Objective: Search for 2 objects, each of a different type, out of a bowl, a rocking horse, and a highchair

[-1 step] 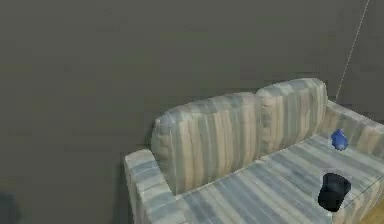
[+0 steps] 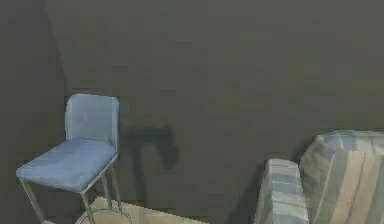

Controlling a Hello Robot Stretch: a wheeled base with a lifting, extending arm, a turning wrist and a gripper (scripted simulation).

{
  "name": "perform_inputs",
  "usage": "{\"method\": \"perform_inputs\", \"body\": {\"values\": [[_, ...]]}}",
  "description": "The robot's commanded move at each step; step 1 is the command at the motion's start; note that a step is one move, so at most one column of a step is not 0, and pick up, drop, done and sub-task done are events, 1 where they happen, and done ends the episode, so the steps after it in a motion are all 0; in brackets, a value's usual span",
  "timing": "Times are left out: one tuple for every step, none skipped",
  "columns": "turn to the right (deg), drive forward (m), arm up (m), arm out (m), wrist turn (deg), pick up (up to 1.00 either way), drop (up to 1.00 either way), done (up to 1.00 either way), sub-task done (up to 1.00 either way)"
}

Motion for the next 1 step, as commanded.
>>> {"method": "perform_inputs", "body": {"values": [[-45.0, 0.0, 0.0, 0.0, 0.0, 0.0, 0.0, 0.0, 0.0]]}}
